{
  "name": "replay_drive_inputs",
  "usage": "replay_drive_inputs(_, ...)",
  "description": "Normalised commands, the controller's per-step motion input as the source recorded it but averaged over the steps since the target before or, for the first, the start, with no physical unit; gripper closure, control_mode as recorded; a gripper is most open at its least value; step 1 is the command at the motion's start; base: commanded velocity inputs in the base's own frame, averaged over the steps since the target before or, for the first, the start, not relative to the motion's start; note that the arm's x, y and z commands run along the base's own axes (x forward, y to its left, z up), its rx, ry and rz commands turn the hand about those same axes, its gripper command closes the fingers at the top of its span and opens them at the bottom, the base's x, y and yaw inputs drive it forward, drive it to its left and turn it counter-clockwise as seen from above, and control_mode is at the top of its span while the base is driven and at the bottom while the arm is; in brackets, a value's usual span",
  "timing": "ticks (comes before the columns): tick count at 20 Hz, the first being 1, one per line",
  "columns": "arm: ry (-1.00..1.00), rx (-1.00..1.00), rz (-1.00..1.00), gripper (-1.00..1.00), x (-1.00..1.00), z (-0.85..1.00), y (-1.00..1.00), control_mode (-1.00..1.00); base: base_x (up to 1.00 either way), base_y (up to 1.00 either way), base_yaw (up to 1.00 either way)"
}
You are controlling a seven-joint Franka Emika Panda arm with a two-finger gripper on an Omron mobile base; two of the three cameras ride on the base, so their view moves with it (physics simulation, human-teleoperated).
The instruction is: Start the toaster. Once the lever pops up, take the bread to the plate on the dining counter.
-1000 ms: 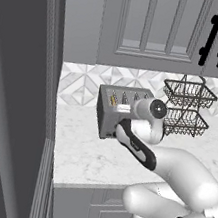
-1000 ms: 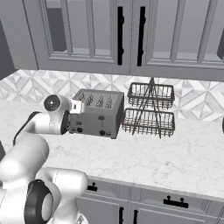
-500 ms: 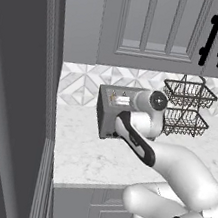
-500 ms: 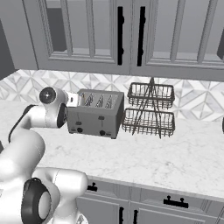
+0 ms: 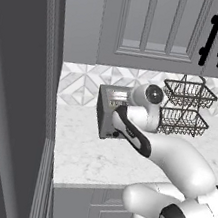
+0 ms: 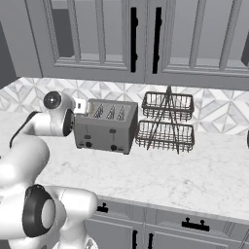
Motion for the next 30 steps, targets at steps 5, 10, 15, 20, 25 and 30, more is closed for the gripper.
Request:
replay_drive_inputs(5,0.0,-0.05,0.0,1.0,0.24,-0.01,0.1,-1.0,0.0,0.0,0.0)
replay_drive_inputs(10,0.0,-0.03,-0.01,1.0,0.26,-0.02,0.0,-1.0,0.0,0.0,0.0)
replay_drive_inputs(15,0.0,-0.05,-0.01,1.0,0.25,-0.16,0.0,-1.0,0.0,0.0,0.0)
replay_drive_inputs(20,0.0,-0.02,0.0,-1.0,0.11,-0.16,0.0,-1.0,0.0,0.0,0.0)
replay_drive_inputs(25,0.0,0.0,0.0,-1.0,0.0,-0.02,0.0,-1.0,0.0,0.0,0.0)
replay_drive_inputs(30,0.03,0.0,0.0,-1.0,0.0,0.0,0.0,-1.0,0.0,0.0,0.0)
